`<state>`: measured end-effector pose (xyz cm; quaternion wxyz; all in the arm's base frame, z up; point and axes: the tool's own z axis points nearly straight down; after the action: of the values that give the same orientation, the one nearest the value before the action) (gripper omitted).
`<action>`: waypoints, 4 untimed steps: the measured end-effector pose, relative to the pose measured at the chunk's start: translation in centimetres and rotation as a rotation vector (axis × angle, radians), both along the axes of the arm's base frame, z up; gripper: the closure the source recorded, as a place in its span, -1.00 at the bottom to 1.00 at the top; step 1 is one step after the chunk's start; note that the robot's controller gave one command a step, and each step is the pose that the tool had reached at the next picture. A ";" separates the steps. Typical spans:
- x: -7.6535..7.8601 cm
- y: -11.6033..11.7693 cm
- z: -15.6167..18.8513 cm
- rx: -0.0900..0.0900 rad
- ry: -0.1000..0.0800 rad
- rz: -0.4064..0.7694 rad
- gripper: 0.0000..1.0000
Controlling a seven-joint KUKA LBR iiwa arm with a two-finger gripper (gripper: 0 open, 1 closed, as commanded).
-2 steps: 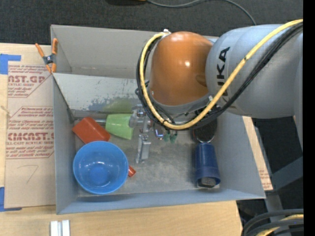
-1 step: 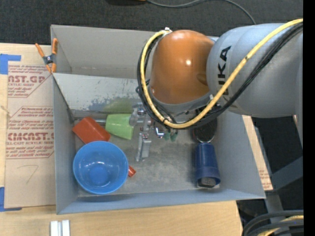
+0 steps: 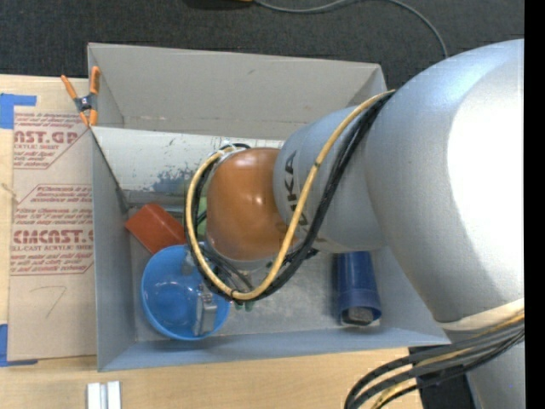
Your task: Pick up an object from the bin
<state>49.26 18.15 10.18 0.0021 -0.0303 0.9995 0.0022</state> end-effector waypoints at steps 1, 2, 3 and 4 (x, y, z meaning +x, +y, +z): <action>-1.1 0.0 5.9 -0.001 -0.008 0.066 -1.00; 6.5 6.3 -0.3 0.001 0.001 0.422 -1.00; -0.5 2.4 -2.8 -0.001 -0.034 0.493 -1.00; 0.2 6.0 -3.1 -0.003 -0.026 1.180 1.00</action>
Offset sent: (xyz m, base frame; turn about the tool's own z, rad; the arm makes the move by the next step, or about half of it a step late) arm 0.0657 0.0616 -0.0018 -0.4218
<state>49.44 24.13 7.12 0.0128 -0.5813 0.8136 0.0014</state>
